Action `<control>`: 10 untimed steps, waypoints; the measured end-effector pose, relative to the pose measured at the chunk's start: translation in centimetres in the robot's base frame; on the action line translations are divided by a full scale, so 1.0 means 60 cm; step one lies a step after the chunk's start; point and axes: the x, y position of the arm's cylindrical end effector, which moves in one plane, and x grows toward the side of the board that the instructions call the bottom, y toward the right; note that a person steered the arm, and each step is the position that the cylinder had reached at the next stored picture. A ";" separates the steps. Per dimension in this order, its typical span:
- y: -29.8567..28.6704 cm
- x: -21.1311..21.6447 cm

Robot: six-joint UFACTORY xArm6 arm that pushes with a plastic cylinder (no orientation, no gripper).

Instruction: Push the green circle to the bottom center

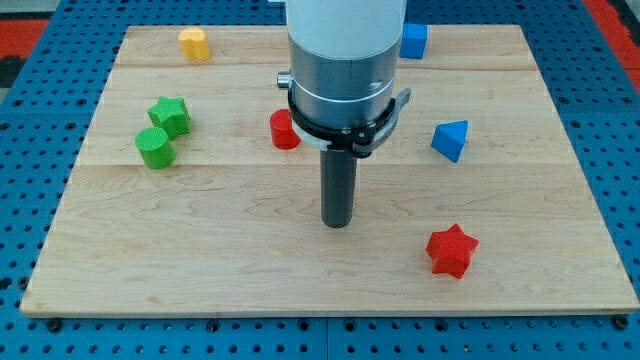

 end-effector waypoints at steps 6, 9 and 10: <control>-0.442 -0.190; -0.177 -0.137; -0.119 -0.050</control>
